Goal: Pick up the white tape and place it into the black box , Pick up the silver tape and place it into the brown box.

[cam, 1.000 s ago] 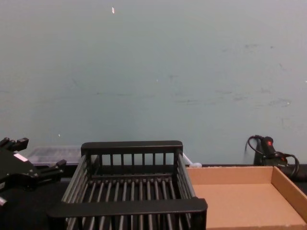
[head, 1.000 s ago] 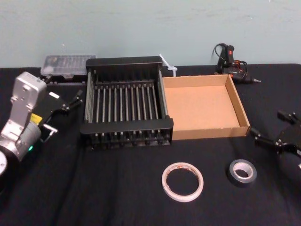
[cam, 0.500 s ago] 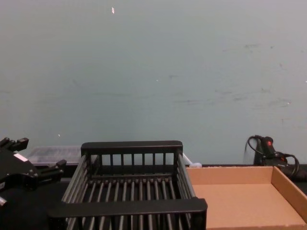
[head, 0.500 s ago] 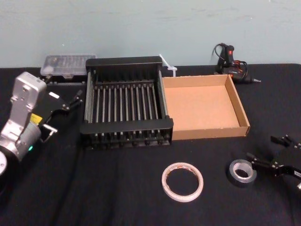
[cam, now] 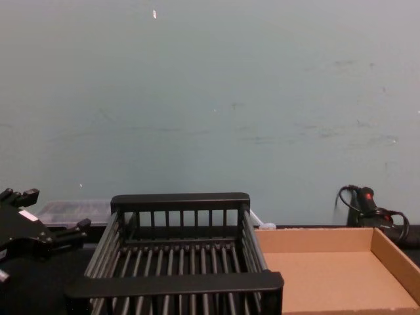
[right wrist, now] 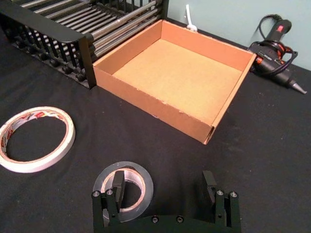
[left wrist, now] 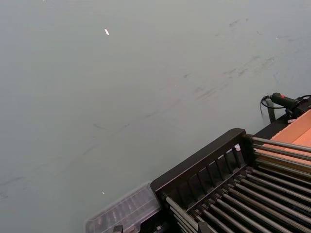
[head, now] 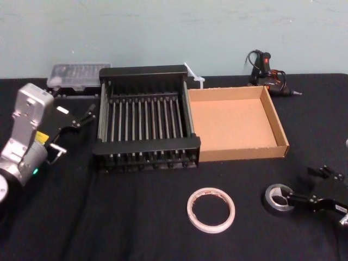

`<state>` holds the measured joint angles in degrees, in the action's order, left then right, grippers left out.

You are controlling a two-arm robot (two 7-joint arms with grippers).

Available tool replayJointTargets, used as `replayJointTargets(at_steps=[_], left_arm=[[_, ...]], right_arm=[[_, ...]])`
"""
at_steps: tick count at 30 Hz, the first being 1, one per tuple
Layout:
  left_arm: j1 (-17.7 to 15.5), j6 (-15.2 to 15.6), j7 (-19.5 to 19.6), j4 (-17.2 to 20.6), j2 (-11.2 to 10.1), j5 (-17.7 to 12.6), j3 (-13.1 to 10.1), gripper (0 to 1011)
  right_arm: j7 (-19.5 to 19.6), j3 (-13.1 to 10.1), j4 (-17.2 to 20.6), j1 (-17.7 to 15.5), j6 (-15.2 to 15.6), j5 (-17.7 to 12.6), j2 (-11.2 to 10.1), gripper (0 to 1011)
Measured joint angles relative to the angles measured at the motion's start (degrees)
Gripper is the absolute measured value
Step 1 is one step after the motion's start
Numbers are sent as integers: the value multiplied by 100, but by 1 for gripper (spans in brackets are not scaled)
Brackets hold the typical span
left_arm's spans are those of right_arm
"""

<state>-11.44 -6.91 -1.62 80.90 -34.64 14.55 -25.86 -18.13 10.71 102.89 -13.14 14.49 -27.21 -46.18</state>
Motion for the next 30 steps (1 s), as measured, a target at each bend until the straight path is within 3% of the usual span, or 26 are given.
replayJointTargets(at_steps=[13, 30], left_arm=[[0, 0, 0, 0, 0, 0, 0, 1001], [0, 0, 0, 0, 0, 0, 0, 1001]], right_arm=[[-179, 37, -226, 216, 263, 141, 253, 1003], [-310, 40, -354, 339, 474, 229, 416, 1002]])
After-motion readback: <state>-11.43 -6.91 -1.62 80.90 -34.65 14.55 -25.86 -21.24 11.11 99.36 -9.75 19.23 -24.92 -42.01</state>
